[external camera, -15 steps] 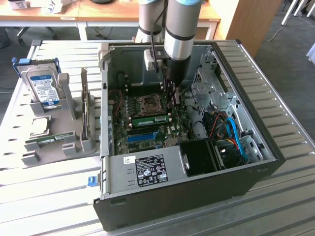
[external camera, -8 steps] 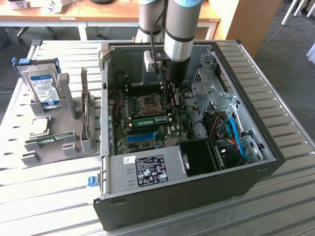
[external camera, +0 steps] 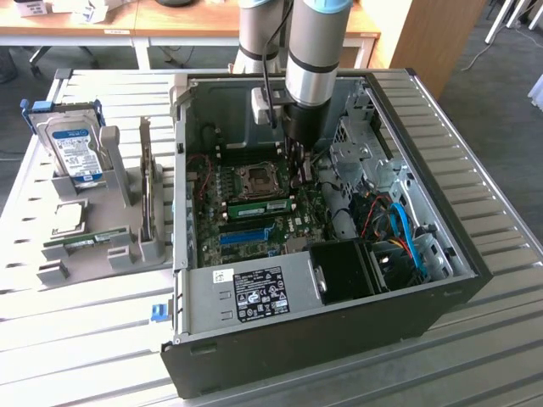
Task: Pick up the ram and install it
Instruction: 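Press down the ram until it locks into place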
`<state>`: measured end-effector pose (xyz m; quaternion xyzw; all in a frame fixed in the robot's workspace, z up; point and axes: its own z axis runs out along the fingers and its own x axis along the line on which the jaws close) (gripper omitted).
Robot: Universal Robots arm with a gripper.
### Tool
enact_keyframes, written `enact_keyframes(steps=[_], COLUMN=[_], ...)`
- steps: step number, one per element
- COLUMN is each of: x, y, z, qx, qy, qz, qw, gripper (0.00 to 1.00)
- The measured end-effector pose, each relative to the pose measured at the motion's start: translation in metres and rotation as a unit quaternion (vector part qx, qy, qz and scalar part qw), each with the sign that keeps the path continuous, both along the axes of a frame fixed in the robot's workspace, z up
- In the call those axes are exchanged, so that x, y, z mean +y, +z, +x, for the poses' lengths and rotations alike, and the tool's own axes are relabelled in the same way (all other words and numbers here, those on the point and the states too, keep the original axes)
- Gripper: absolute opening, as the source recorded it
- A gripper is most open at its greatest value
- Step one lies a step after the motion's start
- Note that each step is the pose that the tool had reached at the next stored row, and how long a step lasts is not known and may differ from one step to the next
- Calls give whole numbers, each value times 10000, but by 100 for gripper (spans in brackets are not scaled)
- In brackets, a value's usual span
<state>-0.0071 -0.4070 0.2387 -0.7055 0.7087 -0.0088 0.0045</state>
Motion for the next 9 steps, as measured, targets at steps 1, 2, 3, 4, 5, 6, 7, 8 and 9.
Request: enact_keyframes(steps=[1, 2, 3, 4, 5, 6, 7, 8, 9], x=[0, -1, -1, -1, -1, -1, -1, -1, -1], y=[-8, -17, -26, -34, -42, -51, -60, -67, -67], z=[0, 0, 0, 0, 0, 0, 0, 0, 0], qx=[0, 0, -1, -1, -1, -1, -2, -3, -3], qy=[0, 0, 0, 0, 0, 1, 1, 1, 0], qz=[-1, -2, -1, -2, -2, -2, -2, -2, -3], qw=[10000, 10000, 10000, 10000, 10000, 10000, 10000, 10000, 10000], gripper=[11, 11, 11, 11, 11, 11, 11, 11, 11])
